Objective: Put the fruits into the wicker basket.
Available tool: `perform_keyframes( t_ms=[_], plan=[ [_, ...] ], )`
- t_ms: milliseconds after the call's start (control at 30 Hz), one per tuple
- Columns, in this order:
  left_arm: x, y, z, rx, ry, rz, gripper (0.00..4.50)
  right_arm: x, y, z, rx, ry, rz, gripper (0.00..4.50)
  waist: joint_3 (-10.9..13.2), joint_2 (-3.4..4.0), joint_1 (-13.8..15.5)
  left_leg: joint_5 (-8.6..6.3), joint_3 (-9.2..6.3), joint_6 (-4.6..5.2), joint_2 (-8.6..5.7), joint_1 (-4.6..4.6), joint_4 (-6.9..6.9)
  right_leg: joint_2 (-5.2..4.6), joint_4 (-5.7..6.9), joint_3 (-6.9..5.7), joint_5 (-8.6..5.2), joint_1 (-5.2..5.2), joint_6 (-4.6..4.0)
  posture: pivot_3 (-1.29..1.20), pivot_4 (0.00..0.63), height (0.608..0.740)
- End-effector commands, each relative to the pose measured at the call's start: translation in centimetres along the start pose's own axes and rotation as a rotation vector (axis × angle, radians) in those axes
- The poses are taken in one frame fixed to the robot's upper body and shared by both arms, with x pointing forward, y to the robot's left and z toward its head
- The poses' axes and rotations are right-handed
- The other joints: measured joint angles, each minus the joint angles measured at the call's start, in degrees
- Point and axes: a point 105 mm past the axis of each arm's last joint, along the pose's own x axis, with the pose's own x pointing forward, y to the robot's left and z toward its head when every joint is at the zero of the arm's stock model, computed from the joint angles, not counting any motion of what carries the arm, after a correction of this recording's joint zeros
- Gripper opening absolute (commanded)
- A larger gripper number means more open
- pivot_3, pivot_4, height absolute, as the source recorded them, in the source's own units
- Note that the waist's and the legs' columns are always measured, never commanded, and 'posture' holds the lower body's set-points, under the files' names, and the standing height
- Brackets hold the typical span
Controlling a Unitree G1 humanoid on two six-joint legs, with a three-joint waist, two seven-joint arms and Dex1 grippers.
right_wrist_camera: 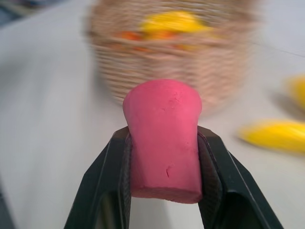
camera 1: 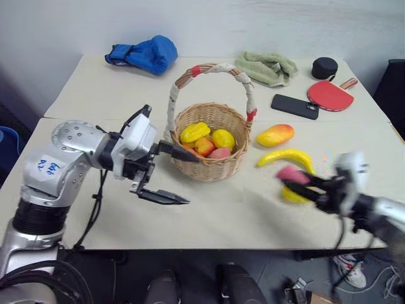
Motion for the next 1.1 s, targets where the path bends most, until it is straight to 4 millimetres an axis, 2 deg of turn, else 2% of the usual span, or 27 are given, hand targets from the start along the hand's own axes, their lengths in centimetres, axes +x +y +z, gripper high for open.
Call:
perform_keyframes(
  t_ms=[33,67,167,233,267,367,467,600,667,733,867,967,1100],
  plan=[
    [1.6,0.4,0.9,0.055,-0.047,0.018,4.50,-3.8,-7.3,-1.7,0.042,0.050,-0.399,1.40,-0.02,-0.03,-0.32,0.00,0.05,0.00,-0.01,0.03,0.00,0.00,0.00,0.10,0.01,0.00,0.02,0.00,0.150,0.740],
    [1.8,0.5,0.9,0.055,-0.057,0.022,4.50,-4.2,-8.3,-2.6,0.054,0.068,-0.457,1.40,-0.04,-0.06,-0.44,0.00,0.11,0.00,-0.01,0.08,-0.01,-0.02,0.00,0.21,0.01,0.01,0.02,0.00,0.150,0.740],
    [1.5,0.9,0.6,0.052,-0.049,0.037,4.50,-3.6,-10.0,-5.7,0.078,0.109,-0.565,1.40,-0.04,-0.06,-0.99,0.03,0.20,-0.12,-0.03,0.12,-0.09,0.11,0.03,0.41,0.01,-0.06,0.02,0.00,0.150,0.740],
    [1.2,1.1,0.4,0.052,-0.034,0.044,4.50,-3.2,-10.6,-7.0,0.109,0.123,-0.583,2.04,0.03,0.12,-1.61,0.05,0.21,-0.25,0.02,0.16,-0.12,0.17,0.08,0.44,-0.01,-0.08,-0.02,0.00,0.150,0.740],
    [1.0,1.1,0.2,0.052,-0.024,0.046,4.50,-3.1,-10.7,-7.3,0.104,0.132,-0.574,2.22,0.07,0.26,-1.76,0.06,0.22,-0.26,0.02,0.16,-0.12,0.16,0.09,0.45,-0.01,-0.10,-0.01,0.00,0.150,0.740],
    [0.5,1.2,-0.1,0.054,0.002,0.052,4.50,-3.6,-11.3,-6.3,0.002,0.155,-0.552,3.36,0.16,0.58,-1.78,0.06,0.26,-0.27,0.01,0.14,-0.12,0.15,0.11,0.47,-0.01,-0.15,0.00,0.00,0.150,0.740],
    [-0.3,1.2,-0.2,0.050,0.018,0.059,4.50,-4.4,-10.0,-4.0,-0.228,0.237,-0.396,4.33,0.18,0.65,-1.76,0.05,0.28,-0.24,0.01,0.14,-0.13,0.17,0.13,0.49,-0.08,-0.16,0.12,0.00,0.150,0.740],
    [-1.0,1.2,-0.2,0.047,0.034,0.062,4.50,-4.9,-7.5,-2.1,-0.412,0.324,-0.164,4.33,0.17,0.51,-1.66,0.04,0.22,-0.23,0.01,0.19,-0.11,0.21,0.08,0.45,-0.10,-0.04,0.19,0.00,0.150,0.740],
    [-1.6,1.3,-0.1,0.046,0.043,0.065,4.50,-4.8,-4.4,-1.4,-0.549,0.406,0.097,4.33,0.20,0.55,-1.65,0.03,0.20,-0.22,0.02,0.21,-0.09,0.22,0.08,0.43,-0.10,0.00,0.21,0.00,0.150,0.740],
    [-1.9,1.5,0.1,0.047,0.045,0.067,4.50,-4.3,-2.5,-1.4,-0.605,0.451,0.252,4.33,0.20,0.54,-1.71,0.01,0.21,-0.18,-0.03,0.23,-0.12,0.25,0.09,0.45,-0.13,0.00,0.27,0.00,0.150,0.740],
    [-1.7,1.9,0.4,0.061,0.039,0.074,4.50,-0.9,-1.9,-1.2,-0.730,0.445,0.326,4.33,0.31,0.24,-2.03,0.01,0.23,-0.19,0.05,0.35,-0.03,0.16,0.11,0.46,-0.11,0.10,0.27,0.00,0.150,0.740],
    [-1.4,2.0,0.4,0.068,0.038,0.071,4.50,1.4,-2.2,-1.8,-0.769,0.450,0.337,4.33,0.33,0.27,-1.73,0.00,0.24,-0.18,0.02,0.28,-0.02,0.09,0.14,0.47,-0.11,0.01,0.26,0.00,0.150,0.740],
    [-1.3,1.8,0.3,0.073,0.045,0.072,4.50,3.3,-2.8,-3.2,-0.775,0.490,0.361,4.33,0.34,0.28,-1.34,0.00,0.22,-0.17,0.01,0.05,0.02,0.07,0.13,0.44,-0.12,-0.15,0.25,0.00,0.150,0.740]
  ],
)
